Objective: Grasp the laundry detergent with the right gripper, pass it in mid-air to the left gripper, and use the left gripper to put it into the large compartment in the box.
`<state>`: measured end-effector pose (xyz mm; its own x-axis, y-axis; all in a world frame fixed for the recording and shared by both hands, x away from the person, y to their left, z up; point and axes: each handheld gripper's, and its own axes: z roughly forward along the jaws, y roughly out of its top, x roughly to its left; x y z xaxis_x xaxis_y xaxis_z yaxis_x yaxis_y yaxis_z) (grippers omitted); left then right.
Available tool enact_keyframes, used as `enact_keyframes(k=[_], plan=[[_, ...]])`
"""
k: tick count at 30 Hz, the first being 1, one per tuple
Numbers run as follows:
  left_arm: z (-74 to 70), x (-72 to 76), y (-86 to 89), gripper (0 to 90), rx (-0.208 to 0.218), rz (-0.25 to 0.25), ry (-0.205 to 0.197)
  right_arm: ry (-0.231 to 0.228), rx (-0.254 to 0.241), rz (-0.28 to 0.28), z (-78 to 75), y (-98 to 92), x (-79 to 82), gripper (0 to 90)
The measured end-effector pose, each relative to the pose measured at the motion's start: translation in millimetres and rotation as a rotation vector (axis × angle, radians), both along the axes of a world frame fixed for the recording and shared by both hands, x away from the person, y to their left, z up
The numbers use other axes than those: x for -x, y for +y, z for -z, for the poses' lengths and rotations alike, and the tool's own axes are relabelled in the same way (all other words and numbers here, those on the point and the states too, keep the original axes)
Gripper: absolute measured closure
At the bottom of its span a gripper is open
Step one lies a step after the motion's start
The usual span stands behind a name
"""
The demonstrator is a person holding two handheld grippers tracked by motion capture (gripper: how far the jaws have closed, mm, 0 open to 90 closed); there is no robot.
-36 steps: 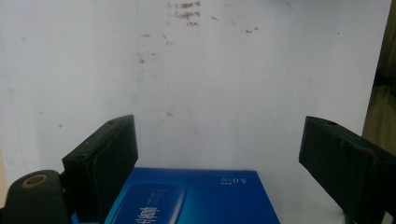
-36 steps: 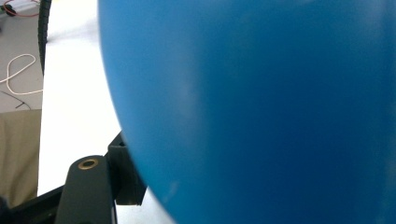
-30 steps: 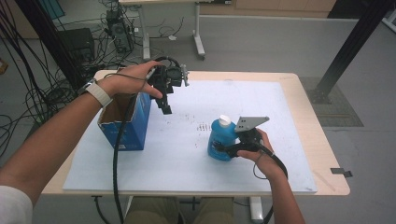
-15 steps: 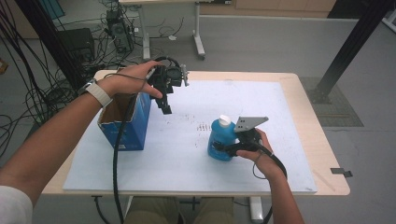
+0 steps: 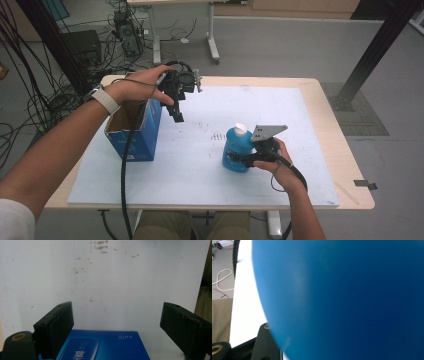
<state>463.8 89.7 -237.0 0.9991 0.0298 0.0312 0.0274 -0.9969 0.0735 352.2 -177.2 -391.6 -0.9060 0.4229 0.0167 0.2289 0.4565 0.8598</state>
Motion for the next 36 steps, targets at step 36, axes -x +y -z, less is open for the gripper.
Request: enact_keyframes(k=[36], plan=[[0.4, 0.2, 0.8, 12.2, 0.003, 0.002, 0.001, 0.009, -0.018, -0.011, 1.9, -1.5, -1.3, 42.3]])
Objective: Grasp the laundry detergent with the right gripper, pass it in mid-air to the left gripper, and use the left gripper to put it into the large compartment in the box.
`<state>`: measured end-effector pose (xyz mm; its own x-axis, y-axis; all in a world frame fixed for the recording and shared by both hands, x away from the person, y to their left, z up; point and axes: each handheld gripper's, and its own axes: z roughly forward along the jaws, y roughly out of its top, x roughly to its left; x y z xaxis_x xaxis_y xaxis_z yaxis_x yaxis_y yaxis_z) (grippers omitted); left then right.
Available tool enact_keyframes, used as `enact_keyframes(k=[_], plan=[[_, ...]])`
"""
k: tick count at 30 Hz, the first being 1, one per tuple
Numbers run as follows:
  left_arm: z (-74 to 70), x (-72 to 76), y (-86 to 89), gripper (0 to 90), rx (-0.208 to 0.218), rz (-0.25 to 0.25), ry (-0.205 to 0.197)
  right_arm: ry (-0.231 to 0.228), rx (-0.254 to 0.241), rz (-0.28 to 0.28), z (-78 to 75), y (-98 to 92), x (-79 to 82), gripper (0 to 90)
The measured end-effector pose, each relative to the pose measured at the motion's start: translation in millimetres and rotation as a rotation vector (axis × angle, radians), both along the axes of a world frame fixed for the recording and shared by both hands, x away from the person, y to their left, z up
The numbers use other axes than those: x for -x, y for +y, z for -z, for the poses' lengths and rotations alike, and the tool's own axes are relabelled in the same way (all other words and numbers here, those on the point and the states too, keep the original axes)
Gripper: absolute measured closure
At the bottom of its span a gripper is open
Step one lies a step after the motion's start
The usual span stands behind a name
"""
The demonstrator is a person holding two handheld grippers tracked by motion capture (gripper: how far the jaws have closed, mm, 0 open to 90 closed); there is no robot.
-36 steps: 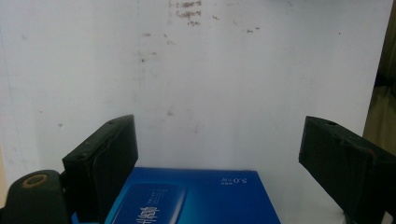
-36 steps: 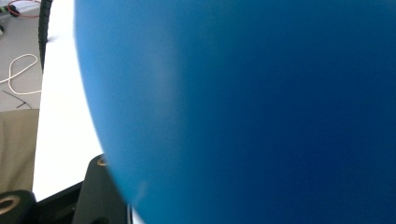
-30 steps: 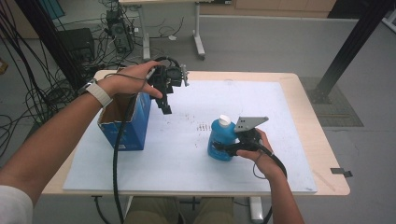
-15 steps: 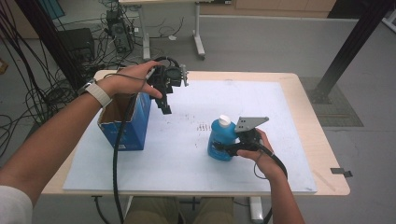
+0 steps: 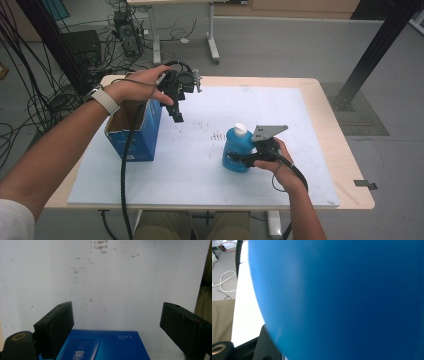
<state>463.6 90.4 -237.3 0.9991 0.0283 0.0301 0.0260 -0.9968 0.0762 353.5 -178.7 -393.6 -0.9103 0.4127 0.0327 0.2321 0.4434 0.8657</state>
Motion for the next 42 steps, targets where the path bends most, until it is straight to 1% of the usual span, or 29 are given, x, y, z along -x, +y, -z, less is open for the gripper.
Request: enact_keyframes(k=[21, 42], plan=[[-0.1, 0.2, 0.1, 12.3, 0.000, 0.000, -0.002, -0.010, -0.033, -0.004, 4.0, -2.8, 0.0, 44.3], [-0.6, 0.4, 0.8, 12.4, 0.004, -0.005, -0.005, -0.002, -0.033, -0.006, 3.7, -2.7, -0.8, 44.4]])
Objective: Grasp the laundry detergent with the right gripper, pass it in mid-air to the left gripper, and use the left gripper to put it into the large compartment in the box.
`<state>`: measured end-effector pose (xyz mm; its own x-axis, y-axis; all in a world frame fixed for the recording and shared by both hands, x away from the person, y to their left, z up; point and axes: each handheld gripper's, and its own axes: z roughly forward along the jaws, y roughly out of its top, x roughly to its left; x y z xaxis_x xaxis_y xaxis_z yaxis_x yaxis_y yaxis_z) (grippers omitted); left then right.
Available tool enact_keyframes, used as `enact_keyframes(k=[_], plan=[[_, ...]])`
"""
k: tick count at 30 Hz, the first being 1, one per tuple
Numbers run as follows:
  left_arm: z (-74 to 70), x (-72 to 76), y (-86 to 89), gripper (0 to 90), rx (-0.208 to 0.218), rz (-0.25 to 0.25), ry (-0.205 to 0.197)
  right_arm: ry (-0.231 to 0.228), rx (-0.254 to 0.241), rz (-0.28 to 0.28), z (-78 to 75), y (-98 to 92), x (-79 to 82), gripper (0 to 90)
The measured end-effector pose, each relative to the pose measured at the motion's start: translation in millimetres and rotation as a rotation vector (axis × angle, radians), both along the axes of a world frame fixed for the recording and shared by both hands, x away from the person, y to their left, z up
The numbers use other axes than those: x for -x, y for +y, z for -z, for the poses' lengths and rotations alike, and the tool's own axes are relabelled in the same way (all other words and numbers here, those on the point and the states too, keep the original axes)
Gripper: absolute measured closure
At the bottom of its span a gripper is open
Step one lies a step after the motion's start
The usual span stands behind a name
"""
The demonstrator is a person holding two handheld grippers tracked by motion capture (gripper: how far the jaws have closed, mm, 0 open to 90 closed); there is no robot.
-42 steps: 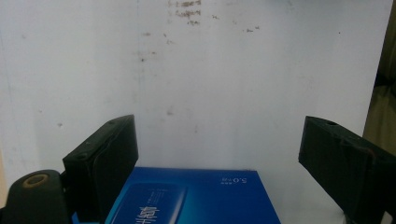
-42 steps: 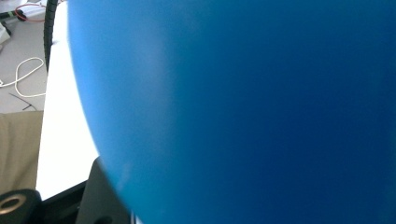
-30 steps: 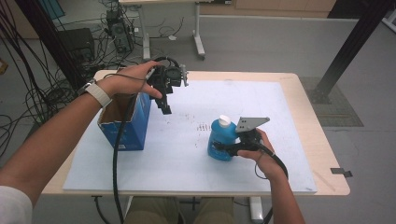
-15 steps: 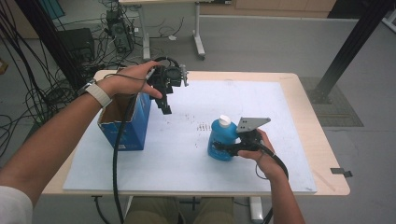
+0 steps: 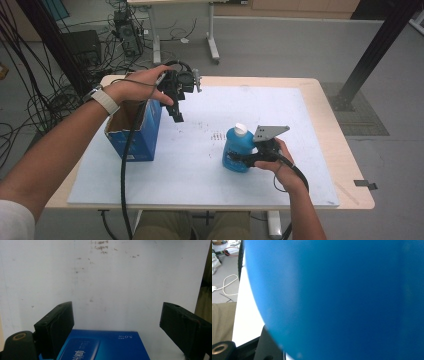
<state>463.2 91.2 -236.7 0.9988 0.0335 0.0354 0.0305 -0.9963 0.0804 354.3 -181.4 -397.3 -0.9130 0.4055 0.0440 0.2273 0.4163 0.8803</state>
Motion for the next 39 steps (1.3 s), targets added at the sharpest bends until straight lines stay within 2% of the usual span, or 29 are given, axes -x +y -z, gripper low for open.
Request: enact_keyframes(k=[39], plan=[[-1.4, 1.0, -0.6, 12.5, -0.005, 0.001, -0.002, 0.008, 0.001, 0.000, -0.2, 0.1, -0.3, 44.0]])
